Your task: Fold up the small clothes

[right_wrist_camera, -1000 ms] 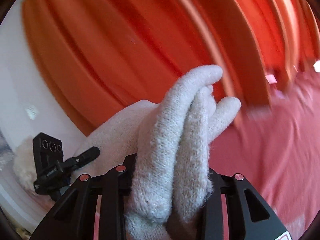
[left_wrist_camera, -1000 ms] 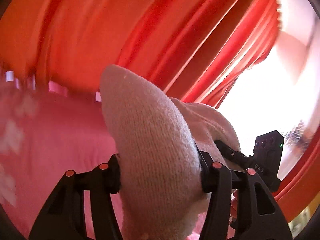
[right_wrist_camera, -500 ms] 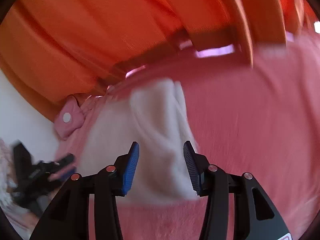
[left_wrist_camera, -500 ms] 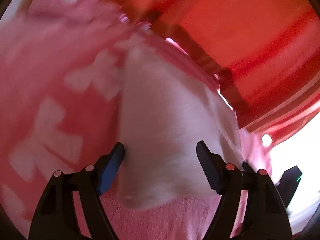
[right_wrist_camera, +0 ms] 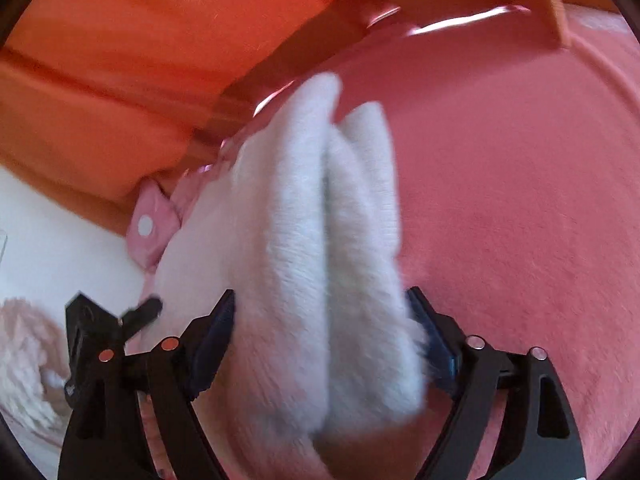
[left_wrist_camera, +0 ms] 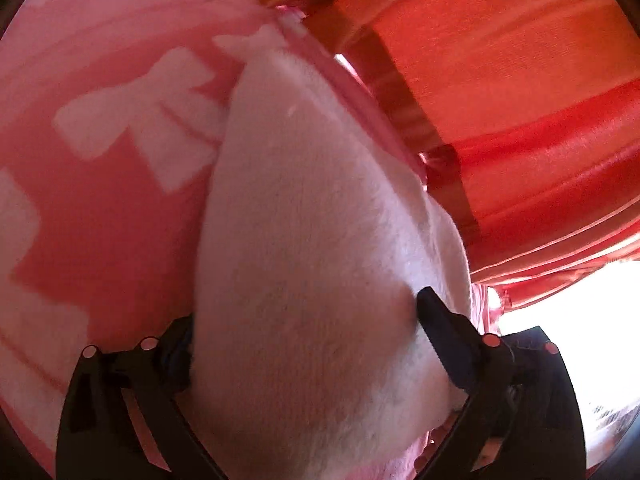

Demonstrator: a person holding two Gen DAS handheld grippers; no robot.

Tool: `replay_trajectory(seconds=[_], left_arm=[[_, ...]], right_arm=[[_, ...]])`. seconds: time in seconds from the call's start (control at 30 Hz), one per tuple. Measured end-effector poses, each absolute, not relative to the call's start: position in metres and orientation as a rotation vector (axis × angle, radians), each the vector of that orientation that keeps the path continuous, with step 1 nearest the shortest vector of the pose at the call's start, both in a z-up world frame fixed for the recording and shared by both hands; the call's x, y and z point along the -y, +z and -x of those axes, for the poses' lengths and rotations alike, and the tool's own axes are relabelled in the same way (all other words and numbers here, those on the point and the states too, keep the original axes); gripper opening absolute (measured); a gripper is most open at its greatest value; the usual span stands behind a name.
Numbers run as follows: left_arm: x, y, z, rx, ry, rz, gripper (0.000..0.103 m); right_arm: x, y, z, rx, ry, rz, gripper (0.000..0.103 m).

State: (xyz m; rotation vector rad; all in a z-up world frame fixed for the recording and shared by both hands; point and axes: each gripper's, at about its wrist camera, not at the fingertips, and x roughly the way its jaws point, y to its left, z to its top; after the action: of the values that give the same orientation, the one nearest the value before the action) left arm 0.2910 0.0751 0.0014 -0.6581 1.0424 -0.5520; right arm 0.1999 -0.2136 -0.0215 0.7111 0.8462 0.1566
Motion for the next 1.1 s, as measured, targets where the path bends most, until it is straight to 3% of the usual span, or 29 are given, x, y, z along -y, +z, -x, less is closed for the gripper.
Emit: replay_trajectory(seconds=[0.03, 0.07, 0.13, 0.17, 0.27, 0.37, 0.43, 0.5, 0.53, 0.7, 0.8, 0.87, 0.93, 1.1], left_arm=[[-0.072, 0.004, -0.292, -1.03, -0.557, 0.644, 0.073], [-0.07, 0.007, -0.295, -1.011, -0.567, 0.635, 0.069], [-0.064, 0.027, -0.296, -0.937, -0.619, 0.613, 0.058], [-0.063, 0.035, -0.295, -0.902, -0.639, 0.6, 0.057], [-0.058, 0.078, -0.28, -0.751, -0.724, 0.547, 0.057], [-0.052, 0.086, -0.278, -0.704, -0.762, 0.543, 0.059], [-0.042, 0.061, -0.285, -0.756, -0.702, 0.475, 0.063], [-0.036, 0.024, -0.296, -0.902, -0.593, 0.429, 0.063], [-0.041, 0.012, -0.297, -0.944, -0.536, 0.431, 0.063], [-0.069, 0.056, -0.272, -0.801, -0.546, 0.495, 0.066], [-0.067, 0.068, -0.258, -0.766, -0.499, 0.402, 0.068], [-0.052, 0.06, -0.253, -0.804, -0.472, 0.297, 0.068], [-0.04, 0.044, -0.253, -0.854, -0.432, 0.196, 0.069], [-0.035, 0.039, -0.247, -0.868, -0.374, 0.094, 0.07]], right_arm=[[0.211, -0.021, -0.202, -0.842, 0.172, -0.701, 0.048], [0.209, -0.015, -0.203, -0.818, 0.174, -0.705, 0.04], [0.205, 0.004, -0.197, -0.768, 0.172, -0.679, 0.036], [0.2, 0.021, -0.193, -0.711, 0.173, -0.65, 0.035], [0.201, 0.065, -0.166, -0.566, 0.162, -0.589, 0.035], [0.217, 0.066, -0.157, -0.529, 0.12, -0.572, 0.038], [0.226, 0.037, -0.169, -0.614, 0.072, -0.601, 0.044], [0.231, -0.007, -0.19, -0.823, 0.0, -0.626, 0.045], [0.233, -0.013, -0.19, -0.82, -0.017, -0.647, 0.048], [0.227, 0.056, -0.14, -0.604, -0.105, -0.5, 0.049], [0.22, 0.056, -0.131, -0.616, -0.086, -0.491, 0.044], [0.214, 0.034, -0.152, -0.753, -0.094, -0.449, 0.032], [0.21, 0.012, -0.169, -0.854, -0.152, -0.381, 0.032], [0.205, 0.052, -0.15, -0.727, -0.131, -0.397, 0.026]])
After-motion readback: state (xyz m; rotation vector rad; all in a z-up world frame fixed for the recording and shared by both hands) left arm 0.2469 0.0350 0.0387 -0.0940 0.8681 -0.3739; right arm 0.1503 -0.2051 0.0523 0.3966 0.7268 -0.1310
